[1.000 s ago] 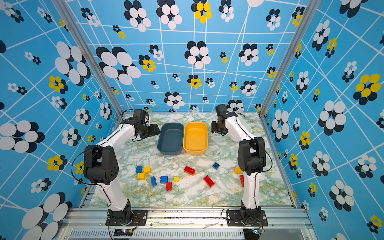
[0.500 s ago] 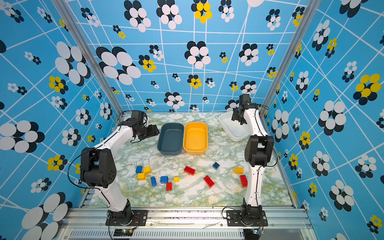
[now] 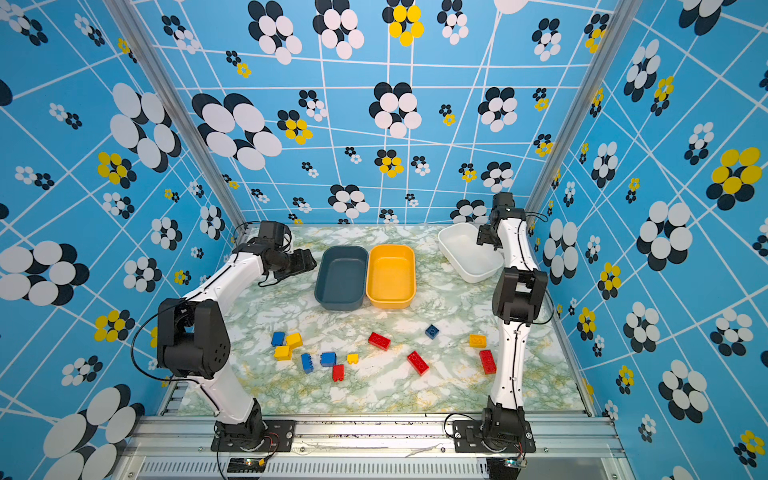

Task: Sort the legos into containers by color
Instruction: 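Move the right gripper to the white tub and grasp its rim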

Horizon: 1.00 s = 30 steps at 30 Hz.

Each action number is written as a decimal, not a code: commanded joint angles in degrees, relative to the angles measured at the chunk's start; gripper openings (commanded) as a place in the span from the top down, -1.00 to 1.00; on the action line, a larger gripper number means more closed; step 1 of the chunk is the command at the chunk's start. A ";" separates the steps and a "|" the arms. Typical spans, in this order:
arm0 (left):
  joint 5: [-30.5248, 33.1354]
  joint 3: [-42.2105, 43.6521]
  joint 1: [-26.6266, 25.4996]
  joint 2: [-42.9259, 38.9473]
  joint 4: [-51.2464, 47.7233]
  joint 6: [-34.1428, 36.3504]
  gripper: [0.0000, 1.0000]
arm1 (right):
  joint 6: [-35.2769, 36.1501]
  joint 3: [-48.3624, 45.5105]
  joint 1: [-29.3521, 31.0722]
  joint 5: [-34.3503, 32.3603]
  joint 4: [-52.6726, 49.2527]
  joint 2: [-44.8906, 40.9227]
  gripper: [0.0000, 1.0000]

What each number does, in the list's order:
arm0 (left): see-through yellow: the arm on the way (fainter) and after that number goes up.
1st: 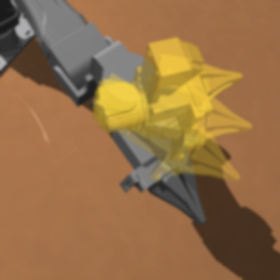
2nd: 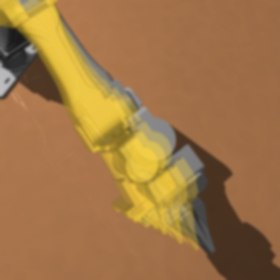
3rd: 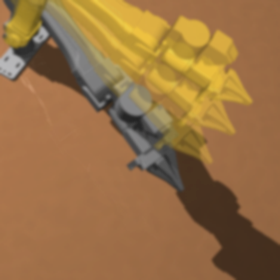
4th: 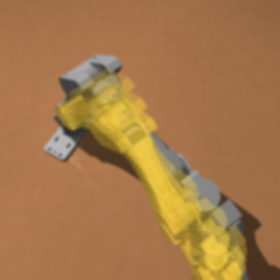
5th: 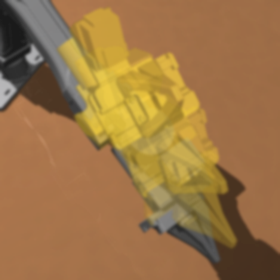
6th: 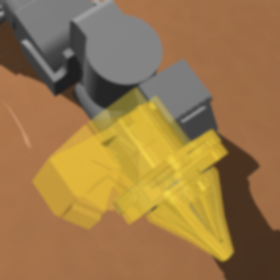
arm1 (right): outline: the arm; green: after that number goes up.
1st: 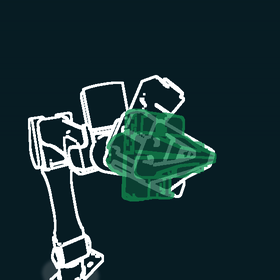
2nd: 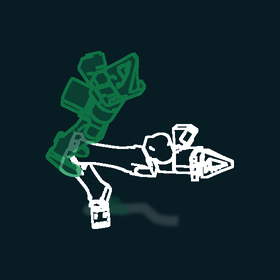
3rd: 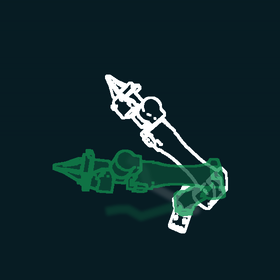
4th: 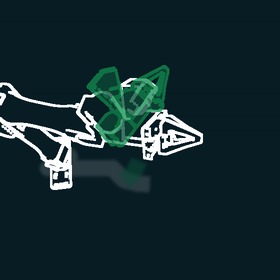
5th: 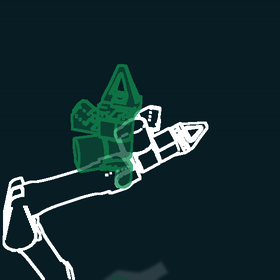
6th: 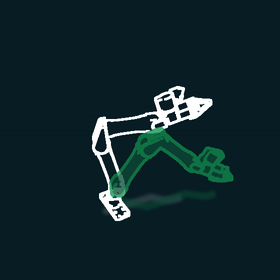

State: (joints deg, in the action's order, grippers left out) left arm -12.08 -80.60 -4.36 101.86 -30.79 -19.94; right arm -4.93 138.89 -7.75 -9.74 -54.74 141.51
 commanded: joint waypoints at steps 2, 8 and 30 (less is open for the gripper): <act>-0.61 0.36 0.47 -1.01 -0.15 -0.20 -0.65 | 2.16 1.27 -0.55 3.90 0.14 2.92 -0.69; -1.02 -1.03 0.49 0.23 -0.42 -0.38 -0.65 | 2.56 1.03 -0.78 5.91 0.41 4.20 -0.56; -1.63 -1.05 0.49 1.06 0.54 -0.87 -0.65 | 4.93 -11.07 -0.01 8.86 2.83 -2.12 0.62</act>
State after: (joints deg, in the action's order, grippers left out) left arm -12.71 -80.62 -4.34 101.89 -30.74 -20.21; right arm -1.28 130.89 -8.27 -2.02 -53.04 143.94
